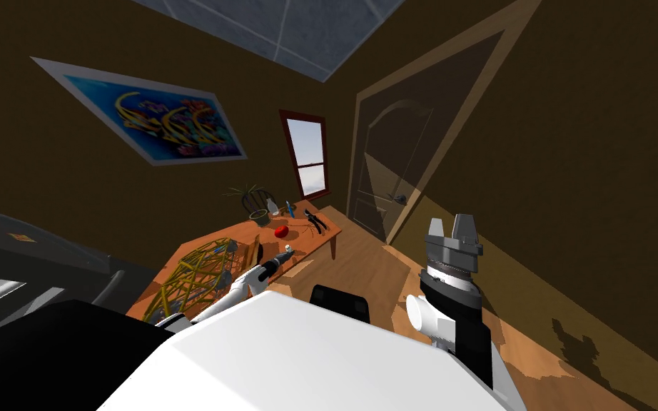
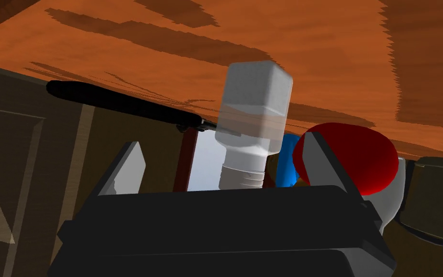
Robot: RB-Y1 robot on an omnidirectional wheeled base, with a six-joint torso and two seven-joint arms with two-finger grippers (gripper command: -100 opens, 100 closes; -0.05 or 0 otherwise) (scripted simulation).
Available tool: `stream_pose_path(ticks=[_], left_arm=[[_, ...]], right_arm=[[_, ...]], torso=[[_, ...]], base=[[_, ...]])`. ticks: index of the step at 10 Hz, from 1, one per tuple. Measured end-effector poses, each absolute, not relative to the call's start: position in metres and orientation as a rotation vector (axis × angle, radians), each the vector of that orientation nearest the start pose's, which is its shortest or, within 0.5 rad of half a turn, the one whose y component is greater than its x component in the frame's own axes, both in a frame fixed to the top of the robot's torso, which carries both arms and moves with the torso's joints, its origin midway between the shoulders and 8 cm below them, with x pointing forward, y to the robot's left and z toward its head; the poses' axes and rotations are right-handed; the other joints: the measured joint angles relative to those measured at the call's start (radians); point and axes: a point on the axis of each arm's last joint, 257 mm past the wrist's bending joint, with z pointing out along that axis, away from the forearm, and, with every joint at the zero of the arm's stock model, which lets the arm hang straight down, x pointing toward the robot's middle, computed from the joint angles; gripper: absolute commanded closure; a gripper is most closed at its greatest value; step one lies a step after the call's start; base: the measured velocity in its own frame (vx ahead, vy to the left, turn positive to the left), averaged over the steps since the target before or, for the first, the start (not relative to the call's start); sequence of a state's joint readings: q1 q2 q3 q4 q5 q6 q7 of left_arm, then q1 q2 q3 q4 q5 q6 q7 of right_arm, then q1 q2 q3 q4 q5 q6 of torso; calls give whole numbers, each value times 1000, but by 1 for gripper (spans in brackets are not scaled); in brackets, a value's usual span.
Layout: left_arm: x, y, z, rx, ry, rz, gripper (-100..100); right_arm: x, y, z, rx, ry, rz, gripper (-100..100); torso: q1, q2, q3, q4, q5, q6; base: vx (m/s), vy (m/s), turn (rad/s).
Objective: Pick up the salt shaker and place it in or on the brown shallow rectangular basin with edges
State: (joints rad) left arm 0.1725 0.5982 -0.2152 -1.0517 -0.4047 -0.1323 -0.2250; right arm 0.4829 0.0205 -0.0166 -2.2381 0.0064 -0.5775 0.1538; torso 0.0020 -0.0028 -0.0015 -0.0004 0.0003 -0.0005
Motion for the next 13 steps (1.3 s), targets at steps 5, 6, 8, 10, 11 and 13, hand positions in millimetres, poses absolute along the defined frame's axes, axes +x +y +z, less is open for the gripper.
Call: stream_pose_path(ticks=[5,6,8,10,11,13], left_arm=[[364,462,-489,-387,2186,-83,-100],[365,459,-491,-386,2186,-83,-100],[369,452,-496,-386,2185,-82,-100],[369,452,-496,-384,2186,-81,100],[370,452,-495,-384,2183,-82,100],[370,452,-495,-383,2183,-82,100]], right_arm=[[339,-283,26,570,597,1154,0],[339,-283,26,570,597,1154,0],[339,-283,26,570,597,1154,0],[339,-283,26,570,597,1154,0],[339,-283,26,570,597,1154,0],[339,-283,26,570,597,1154,0]], torso=[[-1,1,0,0,0,0],[1,0,0,0,0,0],[1,0,0,0,0,0],[-2,2,1,0,0,0],[-2,2,0,-1,0,0],[-2,1,0,-1,0,0]], base=[[25,22,-17],[38,52,0],[23,31,-2],[0,0,0],[0,0,0],[0,0,0]])
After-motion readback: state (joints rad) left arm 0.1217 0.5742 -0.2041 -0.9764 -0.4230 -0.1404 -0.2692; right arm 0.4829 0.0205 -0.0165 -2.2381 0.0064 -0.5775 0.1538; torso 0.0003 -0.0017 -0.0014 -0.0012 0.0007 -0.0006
